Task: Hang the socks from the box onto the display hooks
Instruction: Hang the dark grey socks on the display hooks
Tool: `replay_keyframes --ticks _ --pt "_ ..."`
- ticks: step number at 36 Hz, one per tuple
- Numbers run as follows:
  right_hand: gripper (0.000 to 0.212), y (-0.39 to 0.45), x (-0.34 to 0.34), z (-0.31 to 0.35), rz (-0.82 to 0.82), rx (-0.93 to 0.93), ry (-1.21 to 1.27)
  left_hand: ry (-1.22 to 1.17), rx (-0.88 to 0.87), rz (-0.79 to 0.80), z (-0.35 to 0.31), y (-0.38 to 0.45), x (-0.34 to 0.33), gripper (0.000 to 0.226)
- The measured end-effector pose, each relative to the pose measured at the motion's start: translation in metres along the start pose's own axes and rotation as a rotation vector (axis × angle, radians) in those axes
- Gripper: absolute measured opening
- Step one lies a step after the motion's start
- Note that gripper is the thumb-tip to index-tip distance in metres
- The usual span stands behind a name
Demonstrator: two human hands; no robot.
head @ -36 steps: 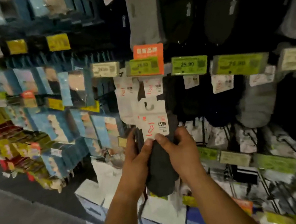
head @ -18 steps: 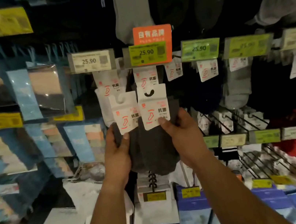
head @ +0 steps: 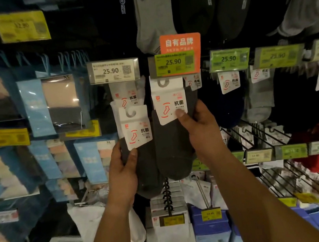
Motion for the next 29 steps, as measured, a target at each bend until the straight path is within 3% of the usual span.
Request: replay_keyframes --ticks 10,18,29 --pt "0.031 0.012 -0.001 0.009 -0.091 -0.025 0.011 -0.041 -0.004 0.054 0.007 0.002 0.003 0.039" --pt "0.017 0.034 -0.004 0.011 -0.133 -0.098 -0.094 -0.033 0.019 0.054 0.009 0.004 0.005 0.038" --pt "0.045 0.06 -0.003 -0.013 -0.146 -0.117 -0.591 -0.045 0.021 0.025 0.005 0.002 0.011 0.036"
Point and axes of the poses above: each hand's wrist, its own y-axis towards the middle knuckle, its own x-axis out of the back of the hand, z = x × y, the point moved 1 cm from there along y, towards the middle knuckle, and after that the axes turned 1 degree about -x, right-handed, at the moved point
